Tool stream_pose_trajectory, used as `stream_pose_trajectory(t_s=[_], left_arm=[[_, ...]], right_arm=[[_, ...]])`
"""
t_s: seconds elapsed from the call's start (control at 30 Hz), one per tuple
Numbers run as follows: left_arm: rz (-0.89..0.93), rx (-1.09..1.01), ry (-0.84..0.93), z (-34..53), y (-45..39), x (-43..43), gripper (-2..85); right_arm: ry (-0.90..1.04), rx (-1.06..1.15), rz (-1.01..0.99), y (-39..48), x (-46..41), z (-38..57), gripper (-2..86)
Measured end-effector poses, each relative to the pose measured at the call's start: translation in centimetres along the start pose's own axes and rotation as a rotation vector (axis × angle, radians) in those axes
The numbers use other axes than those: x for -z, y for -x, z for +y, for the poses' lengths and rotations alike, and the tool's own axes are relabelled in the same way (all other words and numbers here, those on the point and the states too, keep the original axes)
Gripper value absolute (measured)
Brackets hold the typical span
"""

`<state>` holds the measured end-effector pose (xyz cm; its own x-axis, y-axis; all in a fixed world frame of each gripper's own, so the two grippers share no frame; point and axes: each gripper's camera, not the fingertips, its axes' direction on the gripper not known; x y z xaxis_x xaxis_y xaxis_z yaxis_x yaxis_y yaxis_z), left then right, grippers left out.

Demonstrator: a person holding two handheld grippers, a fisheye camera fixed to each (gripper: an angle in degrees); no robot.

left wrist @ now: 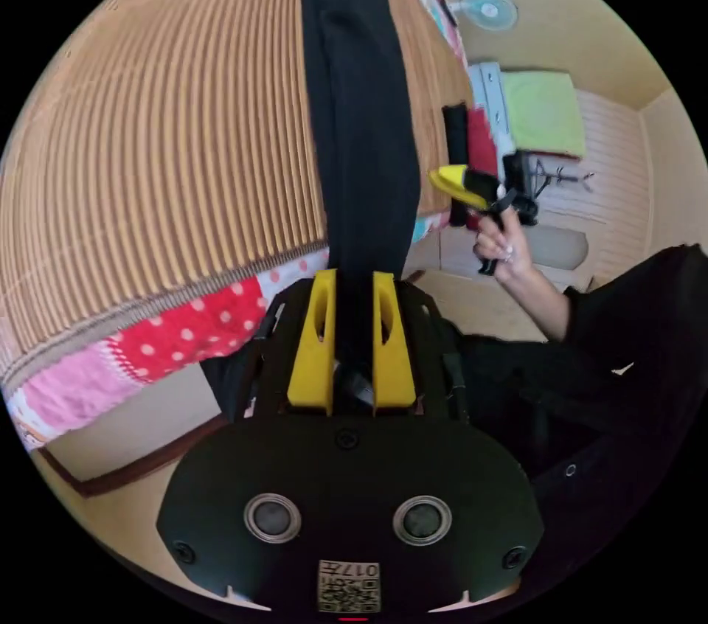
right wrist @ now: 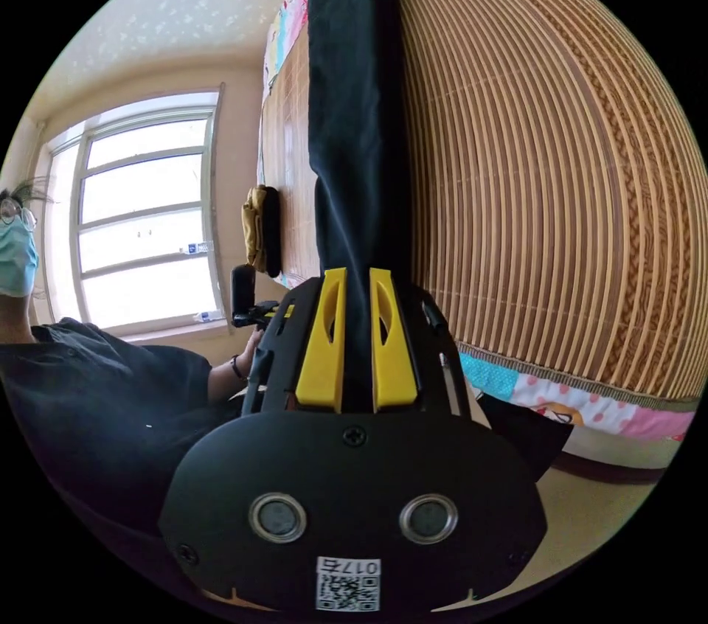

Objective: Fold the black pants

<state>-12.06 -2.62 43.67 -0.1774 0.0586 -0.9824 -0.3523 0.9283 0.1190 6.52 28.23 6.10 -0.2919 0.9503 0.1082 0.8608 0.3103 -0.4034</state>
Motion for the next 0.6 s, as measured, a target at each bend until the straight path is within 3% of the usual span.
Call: stream_pose_trajectory(t_s=[0.1, 0.23, 0.37, 0.47, 0.6], left_arm=[[0.153, 0.097, -0.21, -1.9, 3.1, 3.1, 14.5], [0.29, 0.107, -0.302, -7.0, 5.5, 3.2, 16.2], [0.277, 0.087, -0.249, -14.5, 5.2, 2.0, 16.5], [0.24, 0.057, -0.078, -18.3, 3.8, -0.6, 14.2], [0.131, 0.057, 0.036, -17.6, 2.6, -3.5, 8.4]], right_arm=[[-0.013, -0.026, -0.034, -1.9, 2.9, -3.3, 9.6], [0.0, -0.044, -0.168, -4.5, 4.8, -10.5, 13.3], [0.052, -0.009, -0.207, -4.4, 4.7, -17.0, 13.2], [0.197, 0.001, -0.281, -3.9, 2.5, -20.8, 10.8], [0.246, 0.008, -0.246, -3.0, 2.2, -20.6, 5.2]])
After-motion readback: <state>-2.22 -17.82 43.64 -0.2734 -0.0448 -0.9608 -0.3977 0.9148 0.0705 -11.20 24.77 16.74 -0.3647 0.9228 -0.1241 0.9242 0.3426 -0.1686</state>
